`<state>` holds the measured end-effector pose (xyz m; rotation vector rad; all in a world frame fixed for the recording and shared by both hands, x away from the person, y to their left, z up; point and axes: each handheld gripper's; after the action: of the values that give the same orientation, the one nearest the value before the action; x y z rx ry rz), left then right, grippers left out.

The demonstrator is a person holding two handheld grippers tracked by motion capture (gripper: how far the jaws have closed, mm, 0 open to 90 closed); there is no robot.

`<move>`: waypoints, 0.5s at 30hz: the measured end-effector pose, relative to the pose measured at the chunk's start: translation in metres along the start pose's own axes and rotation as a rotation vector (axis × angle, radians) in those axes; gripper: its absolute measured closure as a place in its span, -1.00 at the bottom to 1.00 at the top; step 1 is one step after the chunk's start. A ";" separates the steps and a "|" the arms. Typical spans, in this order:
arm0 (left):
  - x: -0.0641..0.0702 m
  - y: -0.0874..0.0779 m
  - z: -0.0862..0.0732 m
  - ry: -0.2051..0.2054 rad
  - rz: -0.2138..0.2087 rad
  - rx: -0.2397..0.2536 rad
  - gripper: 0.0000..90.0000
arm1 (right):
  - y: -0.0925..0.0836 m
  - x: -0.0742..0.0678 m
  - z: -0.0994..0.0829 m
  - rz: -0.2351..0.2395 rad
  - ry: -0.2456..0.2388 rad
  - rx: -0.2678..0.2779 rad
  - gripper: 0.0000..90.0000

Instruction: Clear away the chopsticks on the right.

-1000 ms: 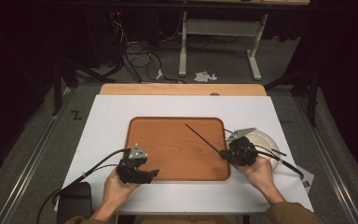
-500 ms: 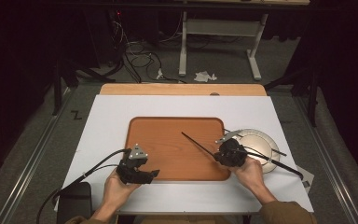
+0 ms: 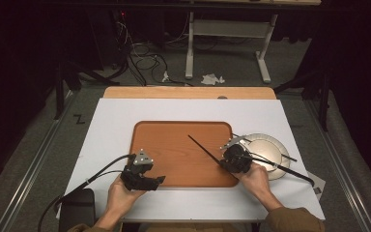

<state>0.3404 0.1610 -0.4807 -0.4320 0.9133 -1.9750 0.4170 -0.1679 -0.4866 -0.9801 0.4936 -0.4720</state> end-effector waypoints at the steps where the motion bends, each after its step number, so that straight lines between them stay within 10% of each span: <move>1: 0.000 0.000 0.000 0.000 0.000 0.000 -0.25 | 0.000 0.000 0.000 -0.001 0.001 -0.004 0.85; 15: 0.001 0.000 0.000 -0.004 -0.002 0.004 -0.25 | -0.003 0.001 -0.001 -0.089 0.050 -0.009 0.82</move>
<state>0.3395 0.1607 -0.4808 -0.4343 0.9065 -1.9769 0.4167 -0.1708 -0.4851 -1.0035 0.4985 -0.5751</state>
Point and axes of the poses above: each handheld gripper's, and its own axes: y roughly forward along the jaws, z roughly out of its top, x roughly to its right, and after that the axes turned 13 degrees about z, right-handed
